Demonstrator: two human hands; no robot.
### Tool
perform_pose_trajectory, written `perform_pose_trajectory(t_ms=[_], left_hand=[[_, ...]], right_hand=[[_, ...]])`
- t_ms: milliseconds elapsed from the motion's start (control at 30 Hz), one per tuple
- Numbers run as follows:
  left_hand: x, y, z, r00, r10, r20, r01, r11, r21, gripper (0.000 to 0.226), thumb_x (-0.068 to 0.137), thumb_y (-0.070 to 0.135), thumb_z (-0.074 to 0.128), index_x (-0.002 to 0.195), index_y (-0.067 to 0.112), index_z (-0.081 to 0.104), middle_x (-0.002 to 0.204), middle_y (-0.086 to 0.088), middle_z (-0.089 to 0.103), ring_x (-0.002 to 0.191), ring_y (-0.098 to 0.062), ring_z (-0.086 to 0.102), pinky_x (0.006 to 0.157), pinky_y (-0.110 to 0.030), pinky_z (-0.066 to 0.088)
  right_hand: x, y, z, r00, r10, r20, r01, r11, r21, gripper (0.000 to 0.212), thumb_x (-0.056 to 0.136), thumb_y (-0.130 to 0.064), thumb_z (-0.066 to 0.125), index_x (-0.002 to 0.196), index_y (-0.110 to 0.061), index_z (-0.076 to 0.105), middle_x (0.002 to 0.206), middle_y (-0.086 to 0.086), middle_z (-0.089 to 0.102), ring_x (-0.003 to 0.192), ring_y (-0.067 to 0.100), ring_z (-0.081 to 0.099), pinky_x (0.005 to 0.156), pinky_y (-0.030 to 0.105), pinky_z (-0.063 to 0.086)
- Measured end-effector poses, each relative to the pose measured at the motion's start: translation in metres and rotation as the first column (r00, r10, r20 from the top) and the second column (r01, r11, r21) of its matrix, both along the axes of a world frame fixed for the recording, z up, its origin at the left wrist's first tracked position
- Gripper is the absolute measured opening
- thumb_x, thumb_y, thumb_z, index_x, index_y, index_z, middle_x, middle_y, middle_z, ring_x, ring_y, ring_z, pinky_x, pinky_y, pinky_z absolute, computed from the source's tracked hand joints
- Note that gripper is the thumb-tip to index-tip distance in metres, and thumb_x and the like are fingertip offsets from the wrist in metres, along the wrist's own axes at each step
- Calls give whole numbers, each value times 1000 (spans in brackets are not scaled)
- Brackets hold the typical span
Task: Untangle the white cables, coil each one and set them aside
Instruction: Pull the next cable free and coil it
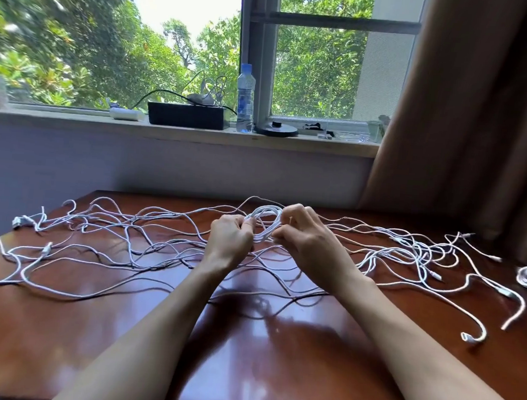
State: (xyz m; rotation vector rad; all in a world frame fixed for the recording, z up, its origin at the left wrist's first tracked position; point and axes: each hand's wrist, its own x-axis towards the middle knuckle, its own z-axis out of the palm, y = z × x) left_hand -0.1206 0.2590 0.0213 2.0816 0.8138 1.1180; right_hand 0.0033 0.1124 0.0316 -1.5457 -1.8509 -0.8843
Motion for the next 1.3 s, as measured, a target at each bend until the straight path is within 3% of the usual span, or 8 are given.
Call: perform_pose_trajectory(t_ms=[133,400,500,600,800,933,1200,1300], left_hand=[[0,3,-2,1000,-10,-23,11,999,50,46,97,34,52,66,5,68,53,-3,66,62,-22,65,66,-41,52],[-2,-4,-2,990,-140,-7,139,974,180,42,100,31,55,64,8,52,54,-3,57,53,-21,51,58,-41,45],[-4,-10,-1,983,-137,-123,167,945,281,36,100,37,52,69,21,42,62,0,56,64,-28,52,60,-40,43],[-3,-14,-2,976,-142,-166,192,923,333,28,99,37,52,72,36,44,65,5,57,73,-31,55,63,-37,43],[-1,-22,-4,956,-239,-172,286,892,350,32,98,31,56,73,41,39,58,14,52,61,-18,36,59,-35,36],[1,-25,-5,929,-346,-131,370,875,311,21,95,31,50,75,38,49,65,27,56,60,-11,41,61,-37,41],[2,-28,-1,838,-541,-69,542,811,221,19,96,19,51,92,26,68,64,-2,55,61,-12,40,58,-36,40],[0,-28,2,828,-555,-80,559,802,210,19,98,11,52,94,16,70,63,3,51,60,-12,39,56,-33,37]], right_hand=[[0,2,0,998,-11,54,11,1000,3,12,98,-20,63,91,-12,68,121,4,62,110,25,55,96,40,49],[-2,1,1,984,-140,-109,144,989,28,19,97,-24,51,87,-16,63,81,1,66,79,28,61,74,44,52],[-9,-3,3,954,-190,-231,201,979,21,11,91,-23,53,85,-19,61,71,2,64,72,29,61,66,37,48],[-13,-3,3,902,-234,-363,245,969,-15,13,87,-24,50,89,-24,63,73,1,70,73,31,66,62,32,36],[-11,-1,2,811,-240,-533,263,964,-34,18,99,-33,45,86,-25,55,71,3,70,78,39,63,64,40,43],[-2,3,2,690,-224,-688,243,967,-71,26,103,-31,50,79,-23,54,55,-9,56,61,19,56,60,35,40],[11,8,2,539,-158,-828,121,987,-109,32,104,-30,51,75,-20,60,63,-7,58,61,10,50,64,33,43],[15,12,2,468,-139,-873,91,990,-109,35,104,-32,52,72,-22,62,54,-10,55,55,11,48,55,31,40]])
